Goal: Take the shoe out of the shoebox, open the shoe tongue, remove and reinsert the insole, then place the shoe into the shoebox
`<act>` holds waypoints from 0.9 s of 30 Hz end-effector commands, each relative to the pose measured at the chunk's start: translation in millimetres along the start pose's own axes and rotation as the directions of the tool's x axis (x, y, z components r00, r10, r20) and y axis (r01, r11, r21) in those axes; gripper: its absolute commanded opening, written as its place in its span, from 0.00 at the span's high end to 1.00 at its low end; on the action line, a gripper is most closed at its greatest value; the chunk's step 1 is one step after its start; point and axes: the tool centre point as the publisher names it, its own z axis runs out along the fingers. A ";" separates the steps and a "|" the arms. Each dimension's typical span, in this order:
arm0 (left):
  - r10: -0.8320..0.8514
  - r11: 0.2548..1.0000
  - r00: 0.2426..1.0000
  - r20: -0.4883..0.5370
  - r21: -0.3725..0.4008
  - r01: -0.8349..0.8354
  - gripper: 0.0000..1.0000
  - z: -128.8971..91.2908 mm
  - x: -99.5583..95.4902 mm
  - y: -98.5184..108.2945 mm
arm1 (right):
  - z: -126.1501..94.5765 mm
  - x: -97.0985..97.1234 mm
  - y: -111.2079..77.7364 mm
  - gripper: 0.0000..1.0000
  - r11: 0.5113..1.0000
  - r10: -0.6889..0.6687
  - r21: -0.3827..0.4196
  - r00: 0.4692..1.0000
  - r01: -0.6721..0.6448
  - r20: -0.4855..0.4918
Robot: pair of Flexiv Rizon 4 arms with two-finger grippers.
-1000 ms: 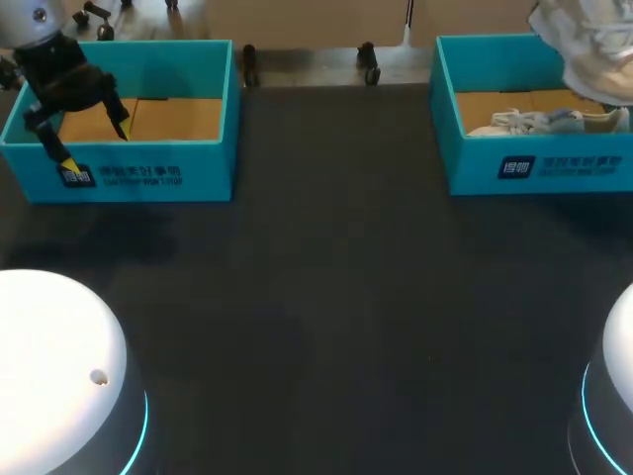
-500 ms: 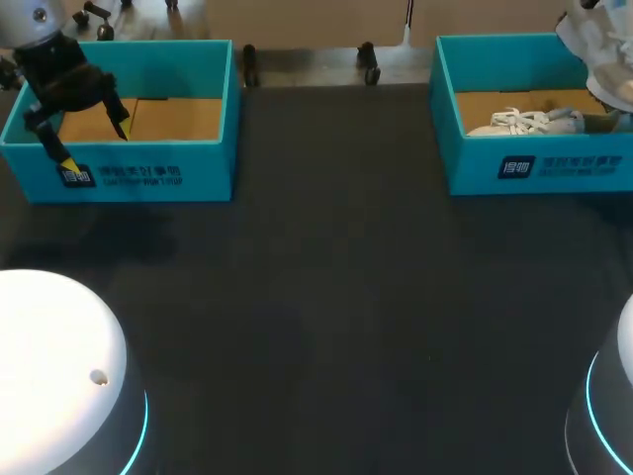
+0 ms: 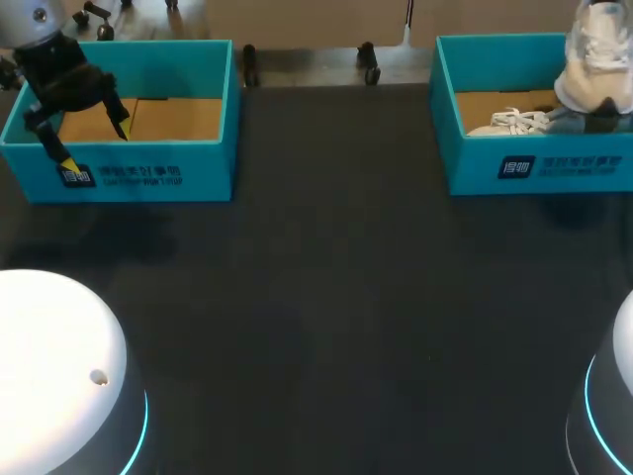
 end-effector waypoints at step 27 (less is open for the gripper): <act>0.001 1.000 1.000 -0.001 -0.002 -0.001 0.00 -0.3 0.3 0.2 | 18.9 26.6 -14.5 1.00 0.404 0.908 0.271 0.418 -0.874 -0.006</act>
